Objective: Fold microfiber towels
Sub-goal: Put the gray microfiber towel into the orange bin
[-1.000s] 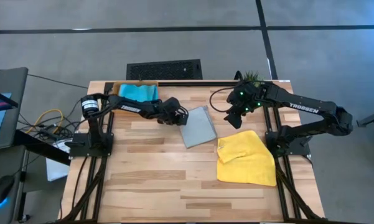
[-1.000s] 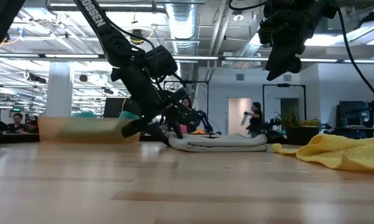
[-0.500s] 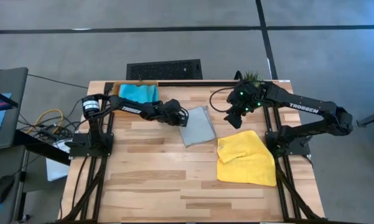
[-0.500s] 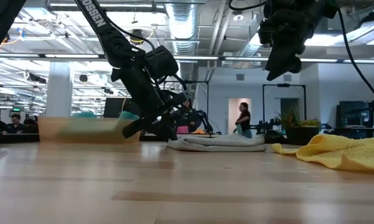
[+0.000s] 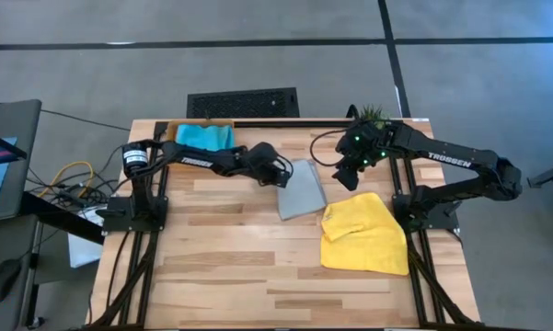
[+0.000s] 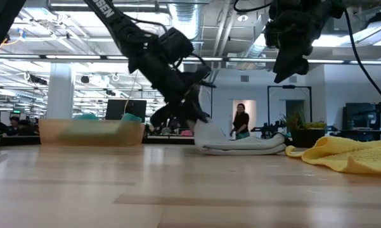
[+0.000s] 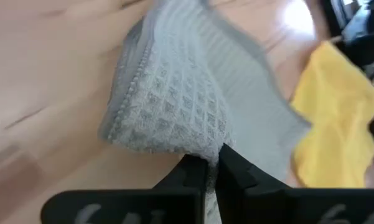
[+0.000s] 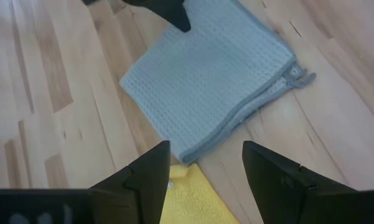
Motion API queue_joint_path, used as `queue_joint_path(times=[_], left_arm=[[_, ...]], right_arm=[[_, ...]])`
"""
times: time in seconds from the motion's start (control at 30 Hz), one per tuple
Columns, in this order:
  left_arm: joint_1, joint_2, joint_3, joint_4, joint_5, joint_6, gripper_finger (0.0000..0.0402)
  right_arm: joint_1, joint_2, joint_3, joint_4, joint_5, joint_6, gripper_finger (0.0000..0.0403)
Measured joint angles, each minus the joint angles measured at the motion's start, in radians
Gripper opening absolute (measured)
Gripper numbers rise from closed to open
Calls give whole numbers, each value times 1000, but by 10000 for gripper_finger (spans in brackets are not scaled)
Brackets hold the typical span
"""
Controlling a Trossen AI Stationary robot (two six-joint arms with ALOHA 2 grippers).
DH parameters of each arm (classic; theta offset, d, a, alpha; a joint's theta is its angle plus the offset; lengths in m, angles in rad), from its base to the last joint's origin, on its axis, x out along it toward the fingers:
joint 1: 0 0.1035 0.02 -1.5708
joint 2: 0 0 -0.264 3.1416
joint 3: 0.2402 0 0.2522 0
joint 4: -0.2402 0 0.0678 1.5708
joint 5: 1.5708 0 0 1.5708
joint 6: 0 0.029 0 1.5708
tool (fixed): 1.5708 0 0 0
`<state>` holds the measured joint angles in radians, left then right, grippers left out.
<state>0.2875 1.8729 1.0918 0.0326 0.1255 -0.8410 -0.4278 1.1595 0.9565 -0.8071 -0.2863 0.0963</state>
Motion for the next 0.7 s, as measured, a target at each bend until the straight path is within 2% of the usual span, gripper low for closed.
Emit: queue_joint_path(times=[0.33, 0.53, 0.7], left_arm=[[-1, 0, 187, -227, -15, 127, 1], [-1, -12, 324, -475, -78, 200, 0], [6, -62, 406, -586, -129, 229, 0]], right_arm=[[0, 0, 0, -22, 0, -1, 225], [0, -3, 0, -108, 0, -27, 225], [1, -3, 0, -116, 0, -28, 225]])
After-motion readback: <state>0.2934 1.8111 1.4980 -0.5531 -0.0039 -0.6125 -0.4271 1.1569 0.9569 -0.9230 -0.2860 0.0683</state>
